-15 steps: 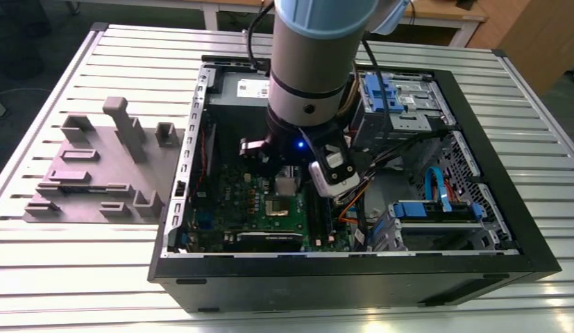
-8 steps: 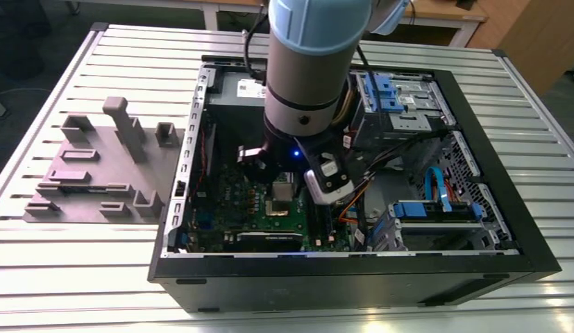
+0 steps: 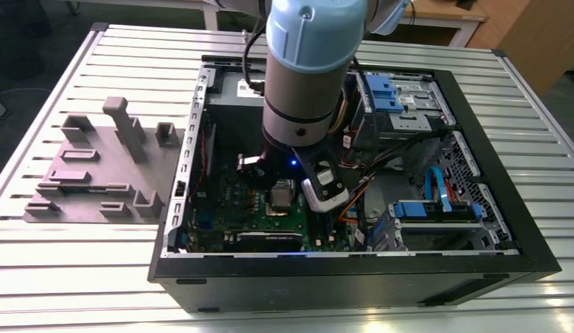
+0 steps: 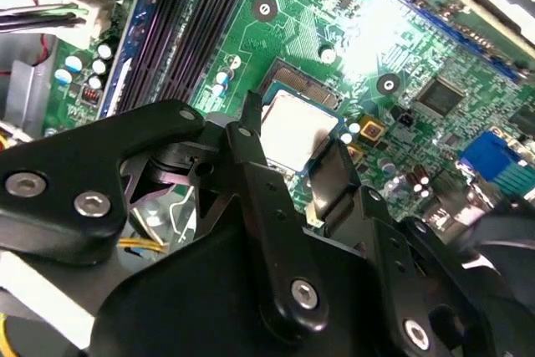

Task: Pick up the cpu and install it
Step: 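Place the cpu into insertion slot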

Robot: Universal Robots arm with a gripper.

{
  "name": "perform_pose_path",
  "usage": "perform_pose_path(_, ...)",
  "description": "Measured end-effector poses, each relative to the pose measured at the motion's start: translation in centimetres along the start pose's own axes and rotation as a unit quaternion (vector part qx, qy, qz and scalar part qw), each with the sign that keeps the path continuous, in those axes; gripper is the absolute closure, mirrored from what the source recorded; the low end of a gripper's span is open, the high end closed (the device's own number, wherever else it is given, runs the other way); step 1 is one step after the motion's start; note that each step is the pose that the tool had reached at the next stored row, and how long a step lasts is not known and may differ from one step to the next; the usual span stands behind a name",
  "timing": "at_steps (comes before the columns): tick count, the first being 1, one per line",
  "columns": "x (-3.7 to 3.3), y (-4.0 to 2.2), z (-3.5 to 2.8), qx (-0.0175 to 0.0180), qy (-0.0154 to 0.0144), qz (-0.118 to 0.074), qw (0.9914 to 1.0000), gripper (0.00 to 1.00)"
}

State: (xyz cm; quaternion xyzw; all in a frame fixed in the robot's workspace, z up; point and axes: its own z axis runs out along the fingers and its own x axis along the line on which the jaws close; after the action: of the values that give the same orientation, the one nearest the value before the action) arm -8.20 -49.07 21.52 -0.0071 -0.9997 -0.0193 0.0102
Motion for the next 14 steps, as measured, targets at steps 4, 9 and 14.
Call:
perform_pose_path(4, 0.01, -0.03, 0.74, -0.0001, 0.0000, 0.000, 1.00000, 0.53)
perform_pose_path(9, 0.03, -0.04, 0.95, 0.0000, 0.0003, 0.000, 1.00000, 0.53)
perform_pose_path(14, 0.25, -0.06, 1.50, -0.0001, 0.0003, 0.000, 1.00000, 0.53)
